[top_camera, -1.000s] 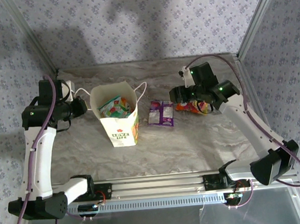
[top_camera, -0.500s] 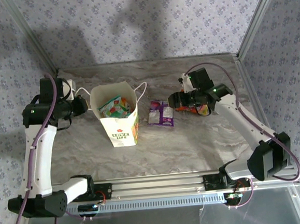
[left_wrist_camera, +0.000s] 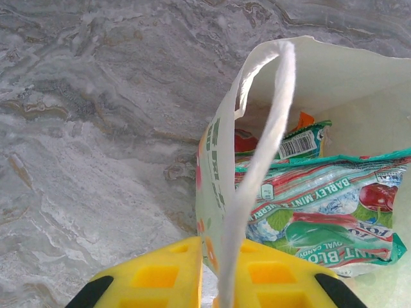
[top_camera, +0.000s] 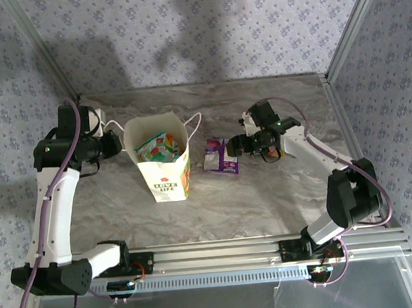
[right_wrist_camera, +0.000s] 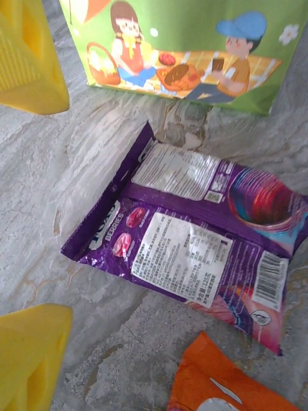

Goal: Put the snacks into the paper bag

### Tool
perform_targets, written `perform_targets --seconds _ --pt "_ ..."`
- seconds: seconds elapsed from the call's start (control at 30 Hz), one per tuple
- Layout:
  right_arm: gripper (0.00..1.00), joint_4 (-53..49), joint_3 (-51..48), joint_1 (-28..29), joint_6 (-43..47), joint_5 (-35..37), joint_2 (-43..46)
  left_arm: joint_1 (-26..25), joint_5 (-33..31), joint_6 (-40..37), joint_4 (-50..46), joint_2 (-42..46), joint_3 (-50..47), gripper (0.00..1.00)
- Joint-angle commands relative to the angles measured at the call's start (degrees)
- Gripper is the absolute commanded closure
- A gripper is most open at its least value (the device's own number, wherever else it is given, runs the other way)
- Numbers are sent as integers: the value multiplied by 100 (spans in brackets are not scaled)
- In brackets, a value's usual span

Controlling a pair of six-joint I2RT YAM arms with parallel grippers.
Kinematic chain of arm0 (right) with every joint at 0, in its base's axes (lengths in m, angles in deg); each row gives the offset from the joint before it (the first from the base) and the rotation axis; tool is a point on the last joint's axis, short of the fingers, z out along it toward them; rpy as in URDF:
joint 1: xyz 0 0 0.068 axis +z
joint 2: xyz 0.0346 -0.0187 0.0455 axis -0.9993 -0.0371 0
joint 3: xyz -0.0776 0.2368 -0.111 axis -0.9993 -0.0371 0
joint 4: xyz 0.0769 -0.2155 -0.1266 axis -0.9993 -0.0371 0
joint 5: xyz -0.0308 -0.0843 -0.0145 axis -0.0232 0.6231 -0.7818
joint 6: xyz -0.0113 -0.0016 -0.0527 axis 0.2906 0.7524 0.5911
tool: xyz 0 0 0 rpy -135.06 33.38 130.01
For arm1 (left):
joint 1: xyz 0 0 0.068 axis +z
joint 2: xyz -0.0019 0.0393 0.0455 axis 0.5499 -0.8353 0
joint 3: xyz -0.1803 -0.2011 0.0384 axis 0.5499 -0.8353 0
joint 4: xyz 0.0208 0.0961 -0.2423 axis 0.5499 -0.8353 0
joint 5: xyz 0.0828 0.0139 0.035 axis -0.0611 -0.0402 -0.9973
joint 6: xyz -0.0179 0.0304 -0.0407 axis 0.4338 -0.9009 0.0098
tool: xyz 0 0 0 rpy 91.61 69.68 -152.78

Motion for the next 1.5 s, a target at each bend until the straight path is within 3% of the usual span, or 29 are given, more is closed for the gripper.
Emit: perform_targets --seconds 0.0,0.8,1.47 --pt "19 229 -61 -42 -104 -165 -205 -37 -48 45 -125 1 154 83" --pt "10 997 -6 -65 -890 -458 -1549 -50 -169 -75 -143 -5 -2 82" --pt "11 1087 480 98 -992 -712 -2089 -50 -190 -105 -100 -69 -38 82"
